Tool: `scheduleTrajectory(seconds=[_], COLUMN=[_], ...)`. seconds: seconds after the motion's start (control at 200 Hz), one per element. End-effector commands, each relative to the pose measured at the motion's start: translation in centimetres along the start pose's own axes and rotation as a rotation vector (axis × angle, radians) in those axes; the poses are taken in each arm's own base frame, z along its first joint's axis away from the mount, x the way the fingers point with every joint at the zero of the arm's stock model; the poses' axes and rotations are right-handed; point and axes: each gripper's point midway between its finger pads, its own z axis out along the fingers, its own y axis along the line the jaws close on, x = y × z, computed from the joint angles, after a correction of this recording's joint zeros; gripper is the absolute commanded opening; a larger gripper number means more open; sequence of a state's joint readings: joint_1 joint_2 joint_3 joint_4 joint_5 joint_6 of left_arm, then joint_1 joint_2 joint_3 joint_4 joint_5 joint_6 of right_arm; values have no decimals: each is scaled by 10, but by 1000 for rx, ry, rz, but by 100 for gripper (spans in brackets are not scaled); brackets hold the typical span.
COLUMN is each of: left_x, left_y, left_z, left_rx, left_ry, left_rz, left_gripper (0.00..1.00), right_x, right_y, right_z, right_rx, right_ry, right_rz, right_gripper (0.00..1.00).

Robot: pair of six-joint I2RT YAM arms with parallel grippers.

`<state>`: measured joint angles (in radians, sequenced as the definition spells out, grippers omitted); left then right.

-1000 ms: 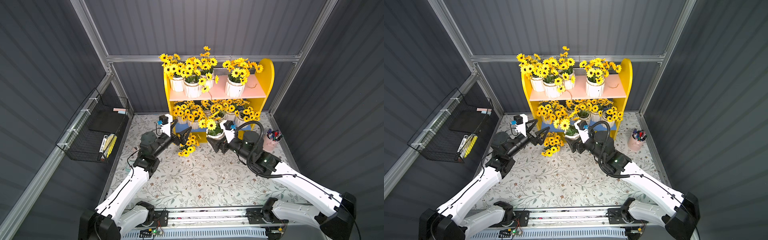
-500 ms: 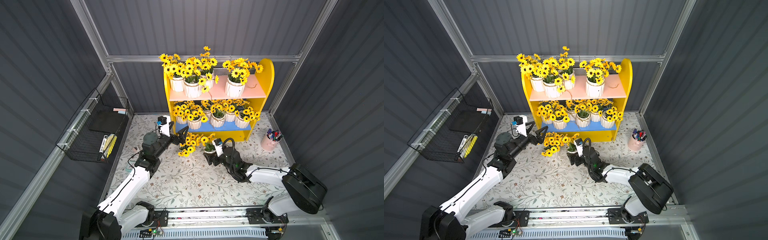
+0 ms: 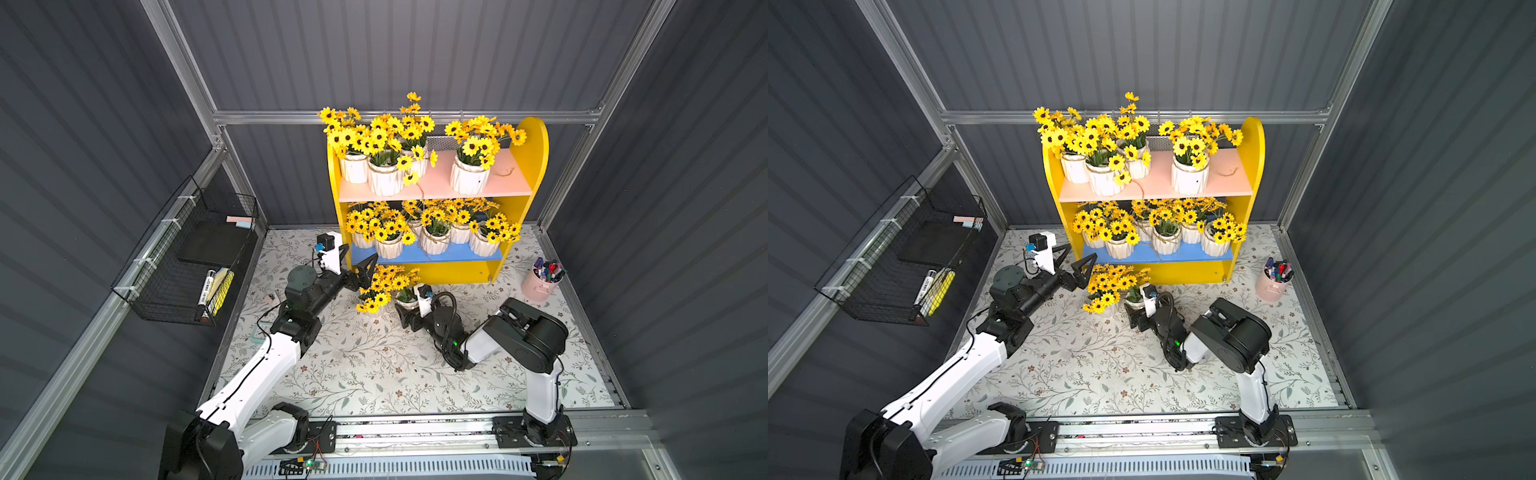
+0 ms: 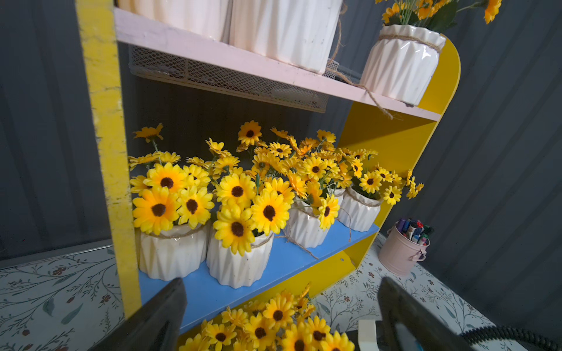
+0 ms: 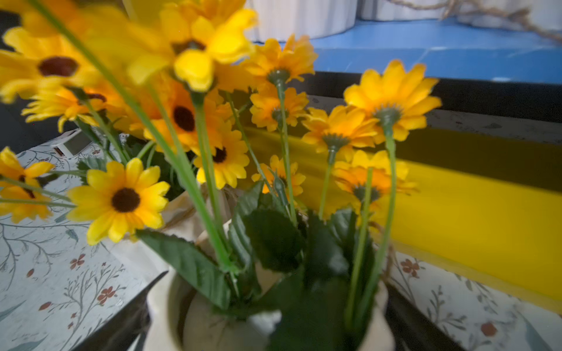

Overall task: Take the sunflower pots off the shelves
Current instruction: Place the sunflower pot at the center of the board.

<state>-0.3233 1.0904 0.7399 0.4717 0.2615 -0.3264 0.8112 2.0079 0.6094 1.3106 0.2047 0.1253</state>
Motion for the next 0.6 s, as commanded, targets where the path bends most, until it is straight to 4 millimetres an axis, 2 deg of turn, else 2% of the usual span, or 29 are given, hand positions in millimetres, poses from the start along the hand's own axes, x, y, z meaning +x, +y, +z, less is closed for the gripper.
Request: scheduleTrajectory(seconds=[0.0, 0.14, 0.295, 0.4, 0.425, 0.515, 0.595], left_x=[1, -1, -1, 0, 1, 2, 4], left_y=[-3, -3, -5, -6, -6, -7, -8], left_z=[1, 0, 0, 1, 1, 2, 3], left_rx=[20, 22, 28, 33, 34, 38, 41], left_ry=[-6, -13, -13, -9, -7, -4, 4], left_rz=[16, 20, 19, 16, 15, 12, 10], left_gripper=[99, 99, 99, 99, 99, 100, 99], right_x=[0, 25, 54, 67, 68, 73, 78], right_y=[7, 9, 0, -1, -2, -4, -1], right_z=[4, 5, 10, 14, 14, 17, 18], right_rx=[7, 23, 88, 99, 106, 118, 102], right_ry=[-54, -5, 42, 66, 68, 82, 100], right_rz=[24, 29, 9, -5, -2, 9, 6], right_gripper=[0, 0, 0, 0, 4, 6, 24])
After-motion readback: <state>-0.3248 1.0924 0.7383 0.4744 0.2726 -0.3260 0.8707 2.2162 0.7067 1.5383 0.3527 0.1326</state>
